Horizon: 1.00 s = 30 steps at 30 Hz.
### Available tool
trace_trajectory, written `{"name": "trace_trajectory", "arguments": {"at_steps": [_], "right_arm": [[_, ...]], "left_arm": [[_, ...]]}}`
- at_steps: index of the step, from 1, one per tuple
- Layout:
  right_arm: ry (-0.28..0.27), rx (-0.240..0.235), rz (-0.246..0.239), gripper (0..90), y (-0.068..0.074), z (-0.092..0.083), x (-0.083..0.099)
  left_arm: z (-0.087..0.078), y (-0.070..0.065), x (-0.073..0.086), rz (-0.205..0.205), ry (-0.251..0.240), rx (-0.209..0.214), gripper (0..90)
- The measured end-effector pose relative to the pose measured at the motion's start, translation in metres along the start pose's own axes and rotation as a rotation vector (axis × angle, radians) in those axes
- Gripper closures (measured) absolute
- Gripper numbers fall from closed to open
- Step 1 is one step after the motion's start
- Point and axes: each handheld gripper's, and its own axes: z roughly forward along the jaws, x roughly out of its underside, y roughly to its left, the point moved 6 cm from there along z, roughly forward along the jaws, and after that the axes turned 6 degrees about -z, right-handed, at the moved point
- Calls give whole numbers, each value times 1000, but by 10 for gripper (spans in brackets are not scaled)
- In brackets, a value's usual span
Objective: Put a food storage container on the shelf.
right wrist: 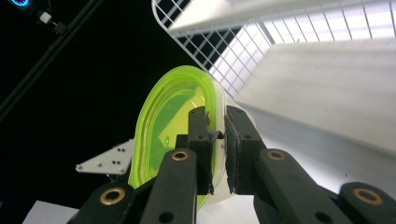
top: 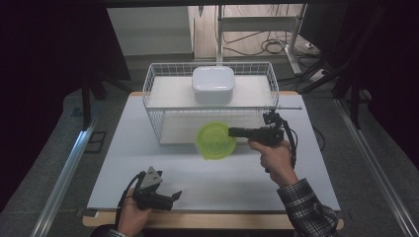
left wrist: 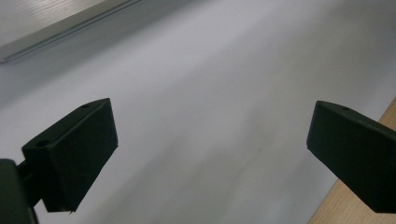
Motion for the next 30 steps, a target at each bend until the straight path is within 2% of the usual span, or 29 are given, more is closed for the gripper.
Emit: {"name": "trace_trajectory", "arguments": {"at_steps": [6,17,30], "right_arm": [[-27,-4,-10,818,8,-6,-20],[-80,-3,-12,818,17,-18,-55],[-162,4,-11,818,30,-28,-107]], "left_arm": [[0,2,0,-17,-7,0,6],[0,1,0,-17,-4,5,6],[0,1,0,-25,-5,11,6]]}}
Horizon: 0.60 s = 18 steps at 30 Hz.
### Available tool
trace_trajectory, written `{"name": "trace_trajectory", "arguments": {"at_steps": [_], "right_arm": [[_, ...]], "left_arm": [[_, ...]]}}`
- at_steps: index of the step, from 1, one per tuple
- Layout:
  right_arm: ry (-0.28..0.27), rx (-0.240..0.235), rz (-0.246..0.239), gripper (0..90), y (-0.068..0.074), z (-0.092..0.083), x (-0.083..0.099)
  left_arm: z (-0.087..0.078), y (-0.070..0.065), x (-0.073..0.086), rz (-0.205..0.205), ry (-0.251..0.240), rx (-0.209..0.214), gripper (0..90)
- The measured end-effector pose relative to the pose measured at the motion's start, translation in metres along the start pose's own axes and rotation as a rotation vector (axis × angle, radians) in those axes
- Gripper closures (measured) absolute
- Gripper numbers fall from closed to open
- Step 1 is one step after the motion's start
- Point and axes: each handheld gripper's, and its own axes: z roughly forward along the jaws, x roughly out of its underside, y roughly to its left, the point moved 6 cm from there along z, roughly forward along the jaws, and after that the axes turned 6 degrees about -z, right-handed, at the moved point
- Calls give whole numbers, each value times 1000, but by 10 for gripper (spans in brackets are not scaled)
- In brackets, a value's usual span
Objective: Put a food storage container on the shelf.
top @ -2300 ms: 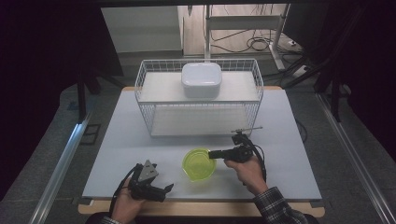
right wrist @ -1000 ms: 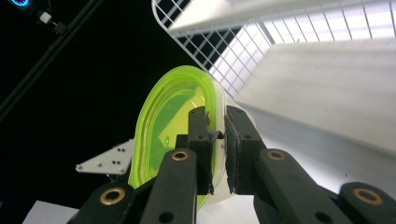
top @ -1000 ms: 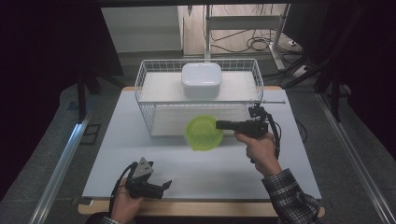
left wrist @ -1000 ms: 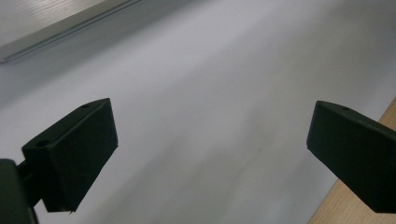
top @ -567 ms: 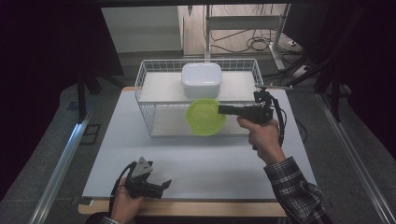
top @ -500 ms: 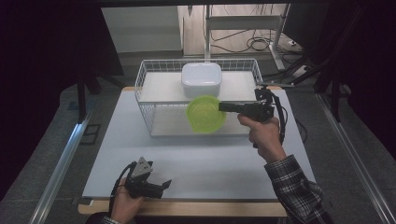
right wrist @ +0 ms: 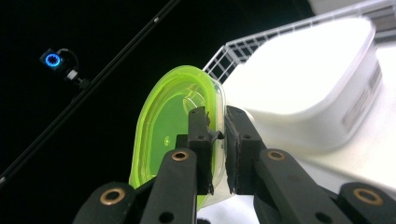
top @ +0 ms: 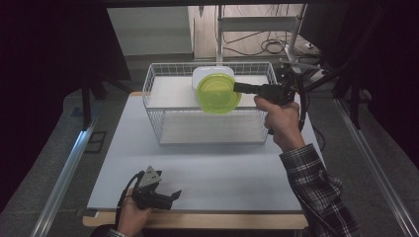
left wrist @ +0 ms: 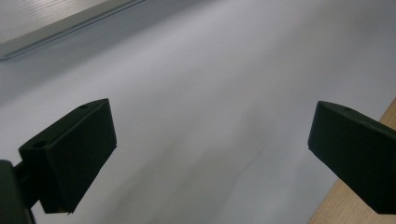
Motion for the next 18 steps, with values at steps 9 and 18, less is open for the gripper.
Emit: {"name": "trace_trajectory", "arguments": {"at_steps": [9,18], "right_arm": [[-53,61,11,817,-5,10,-34],[-94,136,35,817,-13,31,-54]], "left_arm": [[0,0,0,0,3,4,6],[1,-1,0,0,5,11,6]]}}
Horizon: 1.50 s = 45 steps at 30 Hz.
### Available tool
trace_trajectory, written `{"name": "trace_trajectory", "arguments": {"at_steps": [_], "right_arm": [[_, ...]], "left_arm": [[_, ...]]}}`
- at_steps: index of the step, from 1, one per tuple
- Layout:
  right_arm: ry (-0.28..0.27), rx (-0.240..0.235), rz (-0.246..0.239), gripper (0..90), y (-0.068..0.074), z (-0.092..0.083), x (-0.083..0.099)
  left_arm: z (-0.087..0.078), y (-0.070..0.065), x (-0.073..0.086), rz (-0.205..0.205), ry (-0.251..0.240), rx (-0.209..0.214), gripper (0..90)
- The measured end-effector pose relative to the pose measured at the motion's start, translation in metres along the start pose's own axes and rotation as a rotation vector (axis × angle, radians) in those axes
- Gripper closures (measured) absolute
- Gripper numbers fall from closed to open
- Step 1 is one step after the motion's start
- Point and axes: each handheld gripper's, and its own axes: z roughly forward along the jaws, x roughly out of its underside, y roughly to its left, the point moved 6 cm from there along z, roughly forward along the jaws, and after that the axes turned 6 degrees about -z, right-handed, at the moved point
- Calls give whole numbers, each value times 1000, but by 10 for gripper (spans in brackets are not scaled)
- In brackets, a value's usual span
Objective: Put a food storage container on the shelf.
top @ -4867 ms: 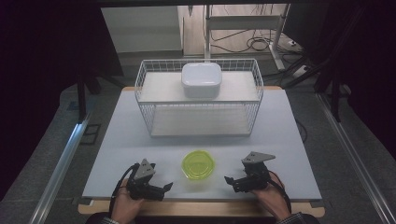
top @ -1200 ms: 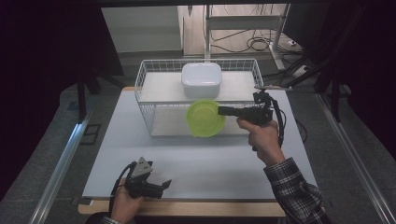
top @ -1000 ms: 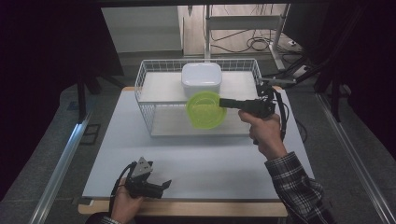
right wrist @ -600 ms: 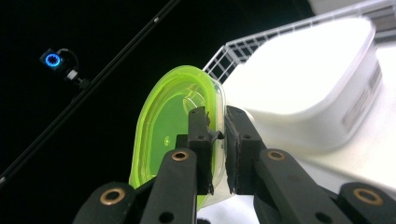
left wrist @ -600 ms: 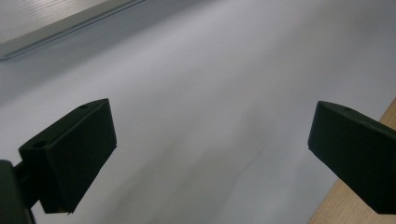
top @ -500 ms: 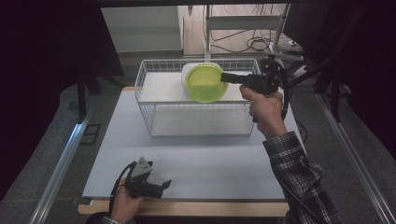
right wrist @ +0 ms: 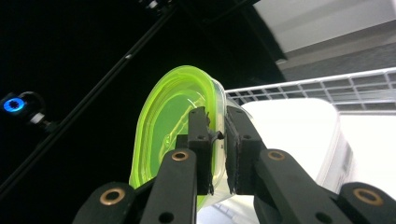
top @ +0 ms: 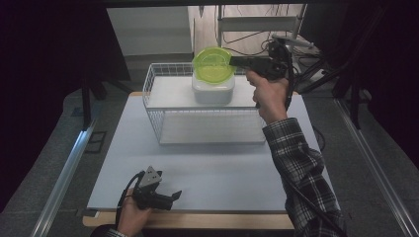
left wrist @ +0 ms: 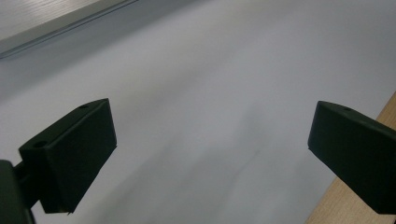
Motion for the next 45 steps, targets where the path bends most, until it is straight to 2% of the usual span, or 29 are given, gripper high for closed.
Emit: {"name": "trace_trajectory", "arguments": {"at_steps": [10,13,16,21,25,28,32,36,41,45], "right_arm": [[-6,80,41,815,-14,22,-2],[-12,82,56,814,-17,25,-2],[-10,105,60,803,-17,26,-3],[5,186,13,759,-18,29,-5],[-1,224,-2,709,-19,31,-7],[4,227,-5,694,-20,31,-7],[3,229,-20,609,-21,32,-6],[5,208,-38,433,-19,34,-6],[1,185,-96,237,-17,33,-6],[17,168,-147,157,-16,30,-3]], "left_arm": [[1,0,0,10,4,4,7],[1,-1,0,10,5,6,7],[1,-1,0,12,8,6,7],[2,-2,1,12,13,8,7],[2,-2,1,12,14,9,8],[2,-2,1,13,16,9,8],[3,-2,1,14,19,9,8],[3,-2,1,15,19,8,8],[3,-2,2,16,24,8,8],[3,-2,2,17,28,6,8]]}}
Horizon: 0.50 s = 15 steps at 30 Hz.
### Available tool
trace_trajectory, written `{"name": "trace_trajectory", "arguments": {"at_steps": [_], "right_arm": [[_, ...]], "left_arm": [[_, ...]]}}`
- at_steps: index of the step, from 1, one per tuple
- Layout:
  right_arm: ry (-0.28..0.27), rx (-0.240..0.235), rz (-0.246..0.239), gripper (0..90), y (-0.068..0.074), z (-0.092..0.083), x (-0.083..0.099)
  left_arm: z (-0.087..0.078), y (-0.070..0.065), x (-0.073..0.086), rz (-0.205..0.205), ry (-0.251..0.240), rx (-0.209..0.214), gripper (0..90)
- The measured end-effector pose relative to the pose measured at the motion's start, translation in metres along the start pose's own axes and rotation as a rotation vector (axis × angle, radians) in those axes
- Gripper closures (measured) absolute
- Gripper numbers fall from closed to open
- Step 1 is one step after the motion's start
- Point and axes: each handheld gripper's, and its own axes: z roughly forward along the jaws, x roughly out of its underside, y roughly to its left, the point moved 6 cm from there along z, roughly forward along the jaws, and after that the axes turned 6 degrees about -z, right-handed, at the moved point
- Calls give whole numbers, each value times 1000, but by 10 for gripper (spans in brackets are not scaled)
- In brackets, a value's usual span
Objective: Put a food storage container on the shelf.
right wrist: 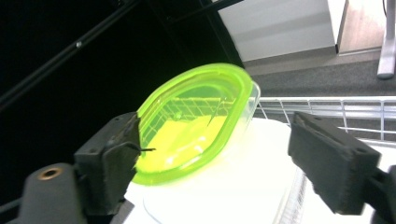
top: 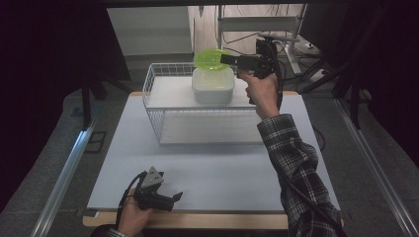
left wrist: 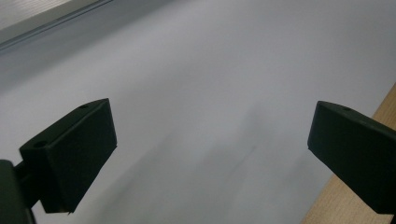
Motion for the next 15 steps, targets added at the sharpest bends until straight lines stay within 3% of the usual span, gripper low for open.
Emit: {"name": "trace_trajectory", "arguments": {"at_steps": [4,15], "right_arm": [[15,-5,-57,113,3,-4,6],[46,-18,-137,75,10,-21,24]], "left_arm": [[0,0,0,3,1,-2,8],[0,-1,0,-4,6,4,9]]}}
